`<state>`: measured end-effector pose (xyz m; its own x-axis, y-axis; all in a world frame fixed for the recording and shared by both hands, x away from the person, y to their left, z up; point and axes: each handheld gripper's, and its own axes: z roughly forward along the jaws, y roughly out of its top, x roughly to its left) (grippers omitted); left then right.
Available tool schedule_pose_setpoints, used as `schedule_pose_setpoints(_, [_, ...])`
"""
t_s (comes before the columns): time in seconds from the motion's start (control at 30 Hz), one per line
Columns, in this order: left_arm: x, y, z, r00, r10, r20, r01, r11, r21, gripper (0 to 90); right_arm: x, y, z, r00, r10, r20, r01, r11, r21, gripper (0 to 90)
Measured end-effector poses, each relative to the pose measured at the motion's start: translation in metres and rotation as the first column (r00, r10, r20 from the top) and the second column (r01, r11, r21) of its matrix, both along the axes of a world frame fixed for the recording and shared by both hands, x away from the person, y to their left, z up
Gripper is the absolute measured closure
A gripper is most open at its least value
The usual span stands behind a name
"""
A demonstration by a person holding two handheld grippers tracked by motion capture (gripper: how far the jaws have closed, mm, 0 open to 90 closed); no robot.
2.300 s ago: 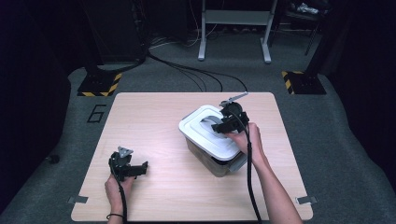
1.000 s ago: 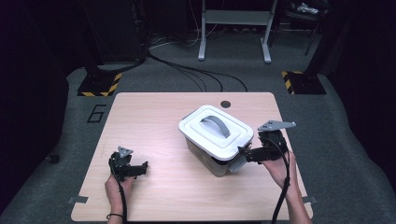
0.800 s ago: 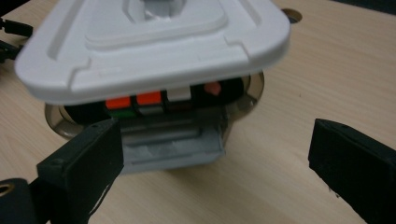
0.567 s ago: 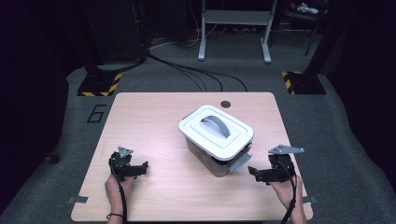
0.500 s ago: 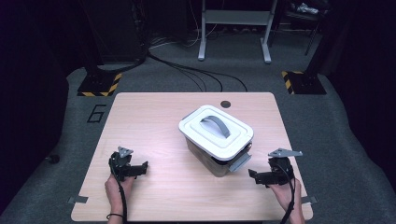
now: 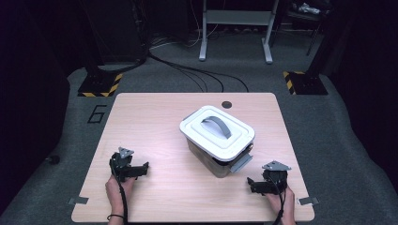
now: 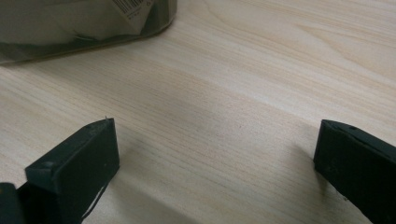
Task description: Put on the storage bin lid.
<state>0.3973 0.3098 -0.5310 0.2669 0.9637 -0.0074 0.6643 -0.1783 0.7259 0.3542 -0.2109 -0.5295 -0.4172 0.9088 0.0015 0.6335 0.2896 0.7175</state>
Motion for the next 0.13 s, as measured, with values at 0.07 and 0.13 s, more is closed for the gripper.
schedule_pose_setpoints(0.07, [0.0,0.0,0.0,1.0,0.0,0.0,0.0,1.0,0.0,1.7,0.0003,0.0004,-0.0001,1.0,-0.008,0.002,0.008,1.0,0.001,0.0])
schedule_pose_setpoints(0.13, [0.0,0.0,0.0,1.0,0.0,0.0,0.0,1.0,0.0,1.6,0.0003,0.0005,-0.0002,1.0,-0.009,0.002,0.009,1.0,0.001,0.0])
